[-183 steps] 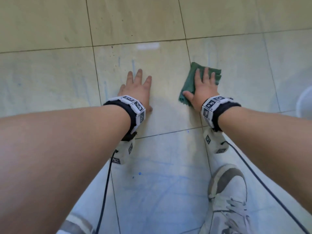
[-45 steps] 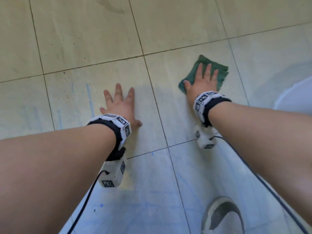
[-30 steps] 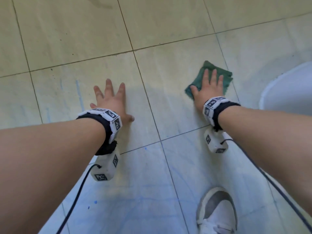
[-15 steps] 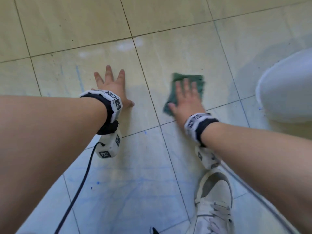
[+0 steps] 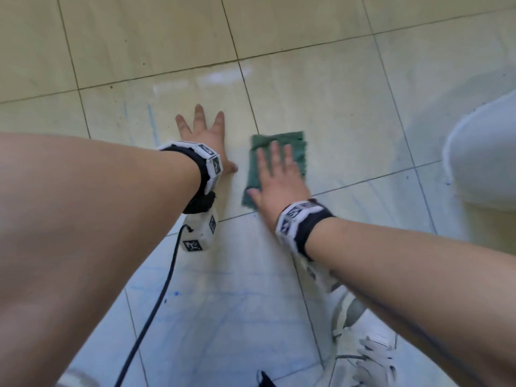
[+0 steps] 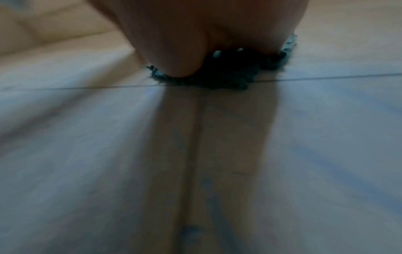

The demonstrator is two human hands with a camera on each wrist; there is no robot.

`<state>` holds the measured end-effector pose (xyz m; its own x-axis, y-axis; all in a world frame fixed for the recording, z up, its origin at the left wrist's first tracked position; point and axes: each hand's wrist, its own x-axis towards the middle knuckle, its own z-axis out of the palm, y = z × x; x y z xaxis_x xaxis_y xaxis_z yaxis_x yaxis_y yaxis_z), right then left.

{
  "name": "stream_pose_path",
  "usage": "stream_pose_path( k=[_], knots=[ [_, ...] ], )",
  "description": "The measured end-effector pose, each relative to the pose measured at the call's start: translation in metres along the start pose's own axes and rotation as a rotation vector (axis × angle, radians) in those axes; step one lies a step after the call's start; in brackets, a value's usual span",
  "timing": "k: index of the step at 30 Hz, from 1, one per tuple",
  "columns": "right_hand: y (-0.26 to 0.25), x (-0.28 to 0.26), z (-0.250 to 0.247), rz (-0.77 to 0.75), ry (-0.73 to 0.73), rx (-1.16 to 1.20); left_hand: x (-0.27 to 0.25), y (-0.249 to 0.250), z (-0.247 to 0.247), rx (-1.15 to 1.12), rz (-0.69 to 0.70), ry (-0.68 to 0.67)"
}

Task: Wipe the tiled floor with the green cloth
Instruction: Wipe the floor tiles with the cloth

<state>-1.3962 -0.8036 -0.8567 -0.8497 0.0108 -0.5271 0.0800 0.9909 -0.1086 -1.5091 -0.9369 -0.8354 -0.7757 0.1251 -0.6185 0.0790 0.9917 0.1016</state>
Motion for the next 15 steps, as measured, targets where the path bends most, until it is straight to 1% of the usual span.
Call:
stream_pose_path(
  k=[2,4,5,6,8,10,11,13,14,15],
  knots=[
    [-0.019,-0.004,0.004,-0.085,-0.048,-0.003,0.0,0.001,0.001,0.002,0.007,0.016],
    [-0.005,-0.004,0.004,-0.108,-0.051,-0.042,-0.001,0.0,0.0,0.005,0.007,0.001],
    [0.011,-0.003,0.002,-0.082,-0.035,-0.065,-0.002,0.0,-0.001,0.003,0.005,-0.01],
    [0.034,-0.001,0.0,-0.01,-0.01,-0.076,-0.002,0.0,-0.002,-0.002,0.006,-0.019],
    [0.087,0.004,-0.008,0.201,0.03,-0.059,-0.002,0.001,-0.003,-0.015,0.003,-0.023],
    [0.129,0.005,-0.019,0.418,0.012,-0.003,-0.002,0.002,-0.004,-0.013,0.0,-0.026],
    [0.139,0.006,-0.022,0.501,0.007,0.043,-0.002,0.002,-0.003,-0.007,-0.002,-0.028],
    [0.135,0.007,-0.019,0.578,0.038,0.13,-0.002,0.001,-0.002,-0.001,-0.005,-0.033],
    [0.124,0.008,-0.016,0.574,0.062,0.144,-0.001,0.002,-0.002,-0.002,-0.005,-0.031],
    [0.109,0.007,-0.015,0.54,0.079,0.131,-0.001,0.002,-0.002,-0.003,-0.003,-0.028]
  ],
)
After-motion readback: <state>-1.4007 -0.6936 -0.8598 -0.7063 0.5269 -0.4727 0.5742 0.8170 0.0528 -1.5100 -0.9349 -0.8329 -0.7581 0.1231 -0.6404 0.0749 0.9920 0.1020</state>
